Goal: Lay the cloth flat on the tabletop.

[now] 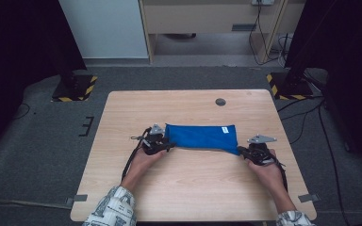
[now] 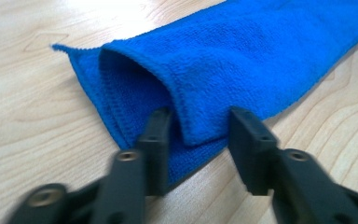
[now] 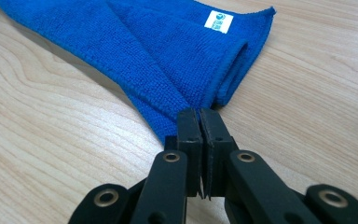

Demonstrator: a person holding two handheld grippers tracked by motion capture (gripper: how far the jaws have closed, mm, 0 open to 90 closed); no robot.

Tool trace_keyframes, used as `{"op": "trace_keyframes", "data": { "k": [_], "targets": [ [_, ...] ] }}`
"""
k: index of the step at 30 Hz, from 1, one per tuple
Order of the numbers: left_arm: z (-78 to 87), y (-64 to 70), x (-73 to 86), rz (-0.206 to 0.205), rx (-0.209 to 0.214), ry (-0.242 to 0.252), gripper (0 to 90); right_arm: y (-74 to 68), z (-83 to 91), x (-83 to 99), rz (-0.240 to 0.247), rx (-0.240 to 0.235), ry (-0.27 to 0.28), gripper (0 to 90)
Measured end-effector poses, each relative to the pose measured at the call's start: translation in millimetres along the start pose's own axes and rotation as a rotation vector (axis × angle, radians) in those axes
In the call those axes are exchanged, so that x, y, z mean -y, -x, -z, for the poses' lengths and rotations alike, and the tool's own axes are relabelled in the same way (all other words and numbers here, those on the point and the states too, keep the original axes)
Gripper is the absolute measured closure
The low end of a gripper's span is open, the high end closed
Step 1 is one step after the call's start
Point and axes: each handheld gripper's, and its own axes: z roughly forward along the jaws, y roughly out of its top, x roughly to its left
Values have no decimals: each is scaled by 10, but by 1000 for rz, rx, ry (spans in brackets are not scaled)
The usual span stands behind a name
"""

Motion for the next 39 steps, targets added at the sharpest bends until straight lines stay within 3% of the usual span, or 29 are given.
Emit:
{"op": "trace_keyframes", "data": {
  "k": [3,10,11,18,22,27,30,32,34,39],
  "targets": [
    [67,37,-40,-5,8,26,873,-13,42,-5,-9,-2,16,880],
    [291,168,-82,-20,3,37,873,-65,149,-4,3,-12,37,880],
    [396,194,-74,6,17,50,873,-98,200,-1,9,-18,38,880],
    [698,284,10,14,46,7,871,-241,377,38,60,-46,45,879],
    [866,398,170,17,56,-24,867,-376,476,89,104,-60,34,879],
    [802,427,235,3,70,-16,829,-475,530,154,135,-72,17,879],
    [712,403,212,12,89,2,719,-451,482,155,124,-72,9,879],
    [625,402,195,-3,105,-4,684,-432,445,156,119,-69,3,879],
    [550,440,196,-45,118,-15,685,-416,413,166,118,-65,-9,879],
    [580,501,194,-111,122,-5,625,-383,378,171,108,-55,-18,879]
  ]
}}
